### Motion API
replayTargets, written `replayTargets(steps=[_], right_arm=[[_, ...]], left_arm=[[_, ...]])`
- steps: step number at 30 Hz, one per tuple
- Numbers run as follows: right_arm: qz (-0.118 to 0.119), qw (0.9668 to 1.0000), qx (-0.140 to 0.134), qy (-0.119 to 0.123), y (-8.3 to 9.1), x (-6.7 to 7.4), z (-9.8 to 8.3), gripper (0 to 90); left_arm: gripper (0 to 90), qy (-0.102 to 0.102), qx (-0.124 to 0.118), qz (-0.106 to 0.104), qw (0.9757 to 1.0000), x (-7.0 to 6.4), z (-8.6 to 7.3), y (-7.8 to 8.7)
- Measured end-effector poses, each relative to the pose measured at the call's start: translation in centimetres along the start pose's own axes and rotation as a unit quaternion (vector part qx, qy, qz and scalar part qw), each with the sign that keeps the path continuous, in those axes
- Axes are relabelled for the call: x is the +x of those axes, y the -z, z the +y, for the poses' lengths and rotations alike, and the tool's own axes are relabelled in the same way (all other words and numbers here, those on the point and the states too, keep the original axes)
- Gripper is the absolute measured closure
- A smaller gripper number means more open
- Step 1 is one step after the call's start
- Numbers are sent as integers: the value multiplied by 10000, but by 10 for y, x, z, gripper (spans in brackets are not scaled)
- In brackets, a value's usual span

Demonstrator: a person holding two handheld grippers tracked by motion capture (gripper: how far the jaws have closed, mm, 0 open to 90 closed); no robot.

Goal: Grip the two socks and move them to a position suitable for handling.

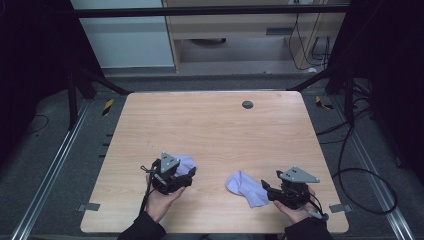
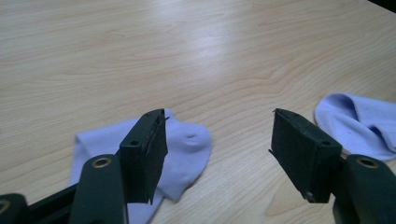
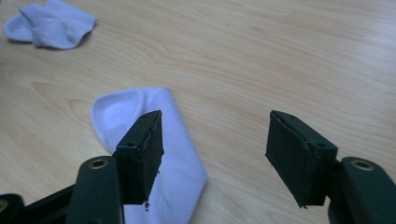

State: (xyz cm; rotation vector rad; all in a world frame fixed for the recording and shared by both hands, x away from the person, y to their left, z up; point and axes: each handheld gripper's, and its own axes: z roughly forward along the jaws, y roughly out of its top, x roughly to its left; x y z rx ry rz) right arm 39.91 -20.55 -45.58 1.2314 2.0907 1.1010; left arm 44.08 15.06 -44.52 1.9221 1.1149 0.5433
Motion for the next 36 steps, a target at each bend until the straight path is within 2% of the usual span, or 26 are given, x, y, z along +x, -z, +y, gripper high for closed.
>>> replayTargets(steps=[6, 15, 22, 36], right_arm=[[197, 9997, 157, 64, -2, 9, -2, 415], [350, 9989, 282, 146, -5, 17, -7, 465], [500, 9975, 439, 254, -9, 25, -12, 531], [760, 9942, 653, 395, -20, 35, -20, 593]], left_arm=[[378, -82, 133, -112, 9998, -18, 0, -13], [417, -211, 241, -171, 9993, -33, 0, -26], [441, -294, 333, -314, 9985, -50, 2, -38], [501, -319, 537, -485, 9969, -70, -3, -60]])
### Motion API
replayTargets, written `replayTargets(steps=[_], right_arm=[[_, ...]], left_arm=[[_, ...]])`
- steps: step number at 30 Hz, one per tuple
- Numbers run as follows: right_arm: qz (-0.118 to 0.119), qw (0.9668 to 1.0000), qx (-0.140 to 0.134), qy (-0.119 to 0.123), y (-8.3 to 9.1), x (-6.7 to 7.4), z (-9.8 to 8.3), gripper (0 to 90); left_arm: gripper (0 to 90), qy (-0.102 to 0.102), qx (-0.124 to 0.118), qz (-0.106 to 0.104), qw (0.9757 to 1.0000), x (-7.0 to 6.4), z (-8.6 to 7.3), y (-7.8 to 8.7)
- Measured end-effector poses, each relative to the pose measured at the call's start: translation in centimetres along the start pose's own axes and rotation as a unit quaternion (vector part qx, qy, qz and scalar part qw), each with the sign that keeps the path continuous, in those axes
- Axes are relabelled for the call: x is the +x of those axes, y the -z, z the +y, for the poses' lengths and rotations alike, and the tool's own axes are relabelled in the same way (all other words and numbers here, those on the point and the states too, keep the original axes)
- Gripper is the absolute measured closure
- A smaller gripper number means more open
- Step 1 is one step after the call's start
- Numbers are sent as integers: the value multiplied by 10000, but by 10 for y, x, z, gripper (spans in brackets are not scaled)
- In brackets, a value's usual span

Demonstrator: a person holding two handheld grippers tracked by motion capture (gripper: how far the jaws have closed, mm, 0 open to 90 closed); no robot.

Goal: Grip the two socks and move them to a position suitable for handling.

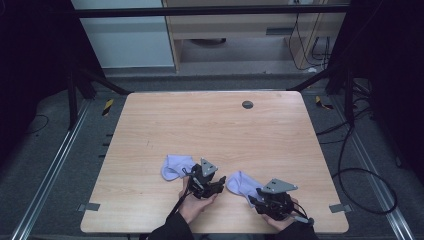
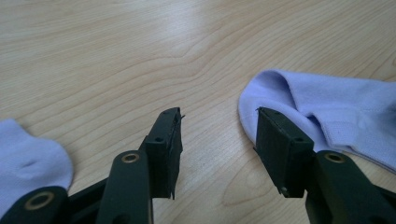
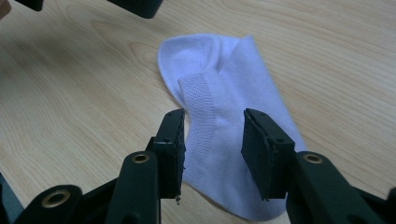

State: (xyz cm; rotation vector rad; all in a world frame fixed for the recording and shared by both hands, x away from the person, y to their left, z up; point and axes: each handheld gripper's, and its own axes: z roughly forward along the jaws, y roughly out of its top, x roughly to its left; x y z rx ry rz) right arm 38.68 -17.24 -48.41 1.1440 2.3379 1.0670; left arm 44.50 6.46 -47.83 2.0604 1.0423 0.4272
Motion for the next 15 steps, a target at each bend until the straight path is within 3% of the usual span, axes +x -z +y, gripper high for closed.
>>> replayTargets(steps=[15], right_arm=[[134, 9997, 218, 57, -6, 2, -4, 620]], left_arm=[[552, -140, 165, -51, 9998, -14, -1, -21]])
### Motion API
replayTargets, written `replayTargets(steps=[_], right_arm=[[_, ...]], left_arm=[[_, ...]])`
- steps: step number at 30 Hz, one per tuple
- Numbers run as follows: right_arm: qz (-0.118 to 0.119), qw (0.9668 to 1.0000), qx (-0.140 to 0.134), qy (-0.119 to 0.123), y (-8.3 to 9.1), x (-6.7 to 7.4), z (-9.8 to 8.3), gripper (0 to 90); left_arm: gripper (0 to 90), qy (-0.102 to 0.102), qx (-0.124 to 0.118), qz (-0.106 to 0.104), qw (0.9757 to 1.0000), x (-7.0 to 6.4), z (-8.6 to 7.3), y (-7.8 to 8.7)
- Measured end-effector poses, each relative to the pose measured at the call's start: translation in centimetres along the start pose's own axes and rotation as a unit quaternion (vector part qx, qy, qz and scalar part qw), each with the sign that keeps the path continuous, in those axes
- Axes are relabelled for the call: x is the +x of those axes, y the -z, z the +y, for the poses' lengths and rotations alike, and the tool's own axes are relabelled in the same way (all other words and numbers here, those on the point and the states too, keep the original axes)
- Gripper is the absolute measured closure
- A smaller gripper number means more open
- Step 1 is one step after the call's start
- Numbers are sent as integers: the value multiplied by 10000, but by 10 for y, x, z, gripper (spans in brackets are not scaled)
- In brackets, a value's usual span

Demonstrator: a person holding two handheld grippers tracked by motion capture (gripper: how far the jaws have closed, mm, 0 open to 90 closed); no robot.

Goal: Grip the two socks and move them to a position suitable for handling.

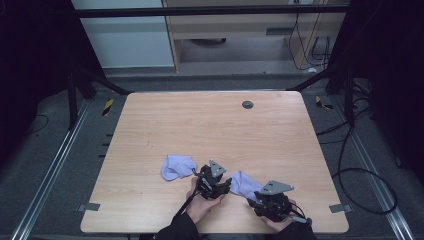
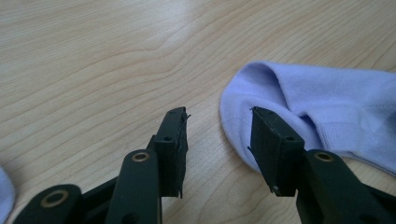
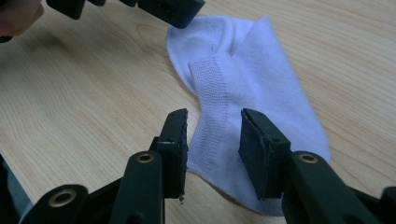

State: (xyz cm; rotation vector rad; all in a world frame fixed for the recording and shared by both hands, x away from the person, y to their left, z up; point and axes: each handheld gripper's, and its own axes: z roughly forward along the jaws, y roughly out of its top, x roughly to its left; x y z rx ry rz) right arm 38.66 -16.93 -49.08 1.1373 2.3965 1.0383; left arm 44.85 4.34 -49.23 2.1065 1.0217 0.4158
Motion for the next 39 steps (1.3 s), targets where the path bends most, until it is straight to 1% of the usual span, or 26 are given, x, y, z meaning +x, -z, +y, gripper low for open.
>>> replayTargets(steps=[6, 7, 9, 11, 13, 16, 17, 18, 19, 20, 22, 24, 25, 26, 27, 29, 30, 31, 32, 33, 34, 35, 36, 37, 38, 39], right_arm=[[32, 10000, 34, 12, 1, 2, -1, 620], [36, 10000, 78, 47, -1, 2, -2, 620], [44, 9999, 132, 43, -3, 3, -3, 622], [31, 9999, 161, 39, -3, 3, -3, 633], [23, 9999, 160, 32, -3, 2, -3, 641], [53, 9998, 203, 7, -4, 1, -4, 666], [26, 9998, 205, 52, -5, 1, -3, 694], [26, 9998, 205, 52, -5, 1, -3, 694], [-53, 9996, 231, 153, -5, 2, -3, 733], [-53, 9996, 231, 153, -5, 2, -3, 733], [-127, 9994, 266, 179, -5, 3, -2, 775], [-105, 9996, 258, 94, -4, 3, -1, 829], [-105, 9996, 258, 94, -4, 3, -1, 829], [-52, 9998, 198, 68, -3, 3, 0, 835], [24, 10000, 67, 4, -1, 2, 1, 837], [43, 9999, -109, -78, 4, 2, 3, 839], [44, 9993, -344, -151, 9, 0, 6, 841], [44, 9993, -344, -151, 9, 0, 6, 841], [5, 9988, -453, -183, 12, -1, 7, 842], [-79, 9973, -649, -320, 18, -4, 9, 842], [-117, 9962, -759, -406, 21, -7, 10, 842], [-117, 9962, -759, -406, 21, -7, 10, 842], [-151, 9950, -842, -525, 23, -9, 10, 841], [-324, 9925, -982, -656, 27, -16, 12, 840], [-324, 9925, -982, -656, 27, -16, 12, 840], [-437, 9912, -1022, -725, 28, -18, 12, 840]], left_arm=[[580, -54, 110, 2, 9999, -3, 0, -5], [612, -22, 107, -8, 9999, -3, 0, -5], [647, 54, 164, -119, 9998, -3, -1, -7], [690, 92, 161, -151, 9997, -3, -1, -8], [707, 107, 186, -189, 9996, -3, -1, -8], [760, 126, 203, -255, 9994, -4, -1, -8], [799, 134, 191, -258, 9994, -4, -1, -9], [816, 134, 191, -258, 9994, -4, -1, -9], [833, 106, 184, -243, 9995, -4, -1, -9], [848, 106, 184, -243, 9995, -4, -1, -9], [861, 116, 162, -245, 9995, -5, -1, -9], [871, 73, 150, -240, 9996, -5, -1, -9], [871, 73, 141, -250, 9996, -5, -1, -8], [872, 88, 117, -281, 9995, -5, -1, -8], [874, 110, 103, -302, 9994, -5, -1, -8], [875, 134, 59, -345, 9993, -5, -1, -7], [876, 128, 62, -356, 9993, -4, -1, -6], [876, 121, 64, -361, 9993, -4, -1, -6], [877, 106, 56, -361, 9993, -4, -1, -6], [878, 78, 61, -375, 9992, -4, -1, -5], [878, 78, 61, -375, 9992, -4, -1, -5], [878, 62, 68, -391, 9992, -4, -1, -6], [878, 36, 66, -385, 9992, -4, -1, -6], [878, 24, 63, -408, 9991, -4, -1, -7], [877, 24, 63, -408, 9991, -4, -1, -7], [877, 16, 58, -417, 9991, -4, -1, -7]])
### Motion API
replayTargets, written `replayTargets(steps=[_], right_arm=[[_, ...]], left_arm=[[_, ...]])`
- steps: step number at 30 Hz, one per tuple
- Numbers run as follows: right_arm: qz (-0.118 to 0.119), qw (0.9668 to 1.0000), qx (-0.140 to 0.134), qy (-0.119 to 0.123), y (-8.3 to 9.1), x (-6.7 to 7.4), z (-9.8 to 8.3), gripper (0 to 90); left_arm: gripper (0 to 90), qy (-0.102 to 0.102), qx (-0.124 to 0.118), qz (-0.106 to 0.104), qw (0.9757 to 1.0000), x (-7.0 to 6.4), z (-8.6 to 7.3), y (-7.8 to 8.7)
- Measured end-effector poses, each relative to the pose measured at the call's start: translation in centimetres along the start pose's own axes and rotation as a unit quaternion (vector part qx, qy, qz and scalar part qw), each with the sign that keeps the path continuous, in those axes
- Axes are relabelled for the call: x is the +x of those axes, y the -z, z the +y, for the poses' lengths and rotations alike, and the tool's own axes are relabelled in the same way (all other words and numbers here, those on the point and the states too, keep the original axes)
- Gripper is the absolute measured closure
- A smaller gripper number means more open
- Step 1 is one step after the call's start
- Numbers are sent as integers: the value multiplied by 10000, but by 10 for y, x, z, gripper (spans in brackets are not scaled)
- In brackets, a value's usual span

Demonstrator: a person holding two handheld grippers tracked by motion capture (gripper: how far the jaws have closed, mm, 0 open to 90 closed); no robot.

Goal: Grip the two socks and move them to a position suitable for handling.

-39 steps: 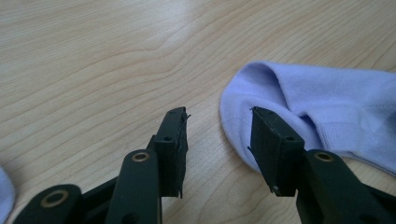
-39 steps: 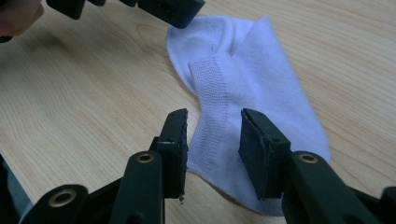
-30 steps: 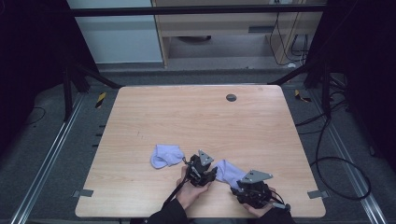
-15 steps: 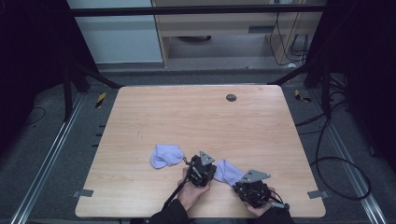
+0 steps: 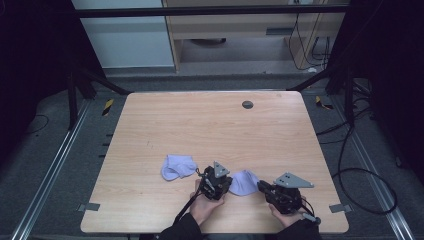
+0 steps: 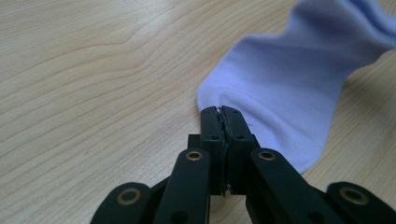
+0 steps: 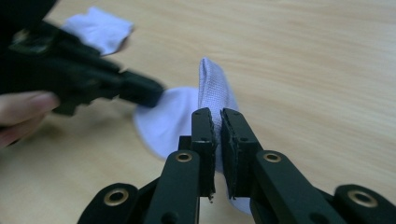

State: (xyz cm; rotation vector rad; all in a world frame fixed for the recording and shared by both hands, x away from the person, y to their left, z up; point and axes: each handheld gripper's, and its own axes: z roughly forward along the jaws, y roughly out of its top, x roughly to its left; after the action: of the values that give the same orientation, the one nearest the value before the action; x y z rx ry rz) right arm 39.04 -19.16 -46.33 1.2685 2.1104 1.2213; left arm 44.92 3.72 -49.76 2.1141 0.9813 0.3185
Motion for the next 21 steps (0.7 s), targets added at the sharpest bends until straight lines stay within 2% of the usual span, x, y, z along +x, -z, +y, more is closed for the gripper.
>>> replayTargets(steps=[3, 4, 6, 9, 10, 15, 19, 21], right_arm=[[-420, 9991, -12, -62, 0, -10, 2, 840], [-640, 9978, 54, -177, 1, -17, 2, 840], [-695, 9973, 84, -233, 1, -19, 2, 840], [-951, 9946, 245, -346, 1, -25, 1, 840], [-1106, 9926, 336, -361, 0, -29, -1, 840], [-1313, 9893, 515, -359, -4, -34, -3, 823], [-1529, 9864, 563, -232, -7, -37, -6, 687], [-1534, 9870, 440, -202, -6, -38, -6, 629]], left_arm=[[878, 5, -26, -7, 10000, 0, 0, -1], [878, -8, -36, -14, 10000, 0, 0, -1], [878, -27, -27, -1, 10000, 0, 0, -1], [877, -34, -30, -7, 10000, -1, 1, -3], [877, -10, -39, -14, 10000, -2, 1, -4], [867, 24, -69, -43, 10000, -2, 1, -5], [767, 71, -188, 26, 9998, 0, 3, 0], [719, 98, -247, 44, 9996, 4, 5, 6]])
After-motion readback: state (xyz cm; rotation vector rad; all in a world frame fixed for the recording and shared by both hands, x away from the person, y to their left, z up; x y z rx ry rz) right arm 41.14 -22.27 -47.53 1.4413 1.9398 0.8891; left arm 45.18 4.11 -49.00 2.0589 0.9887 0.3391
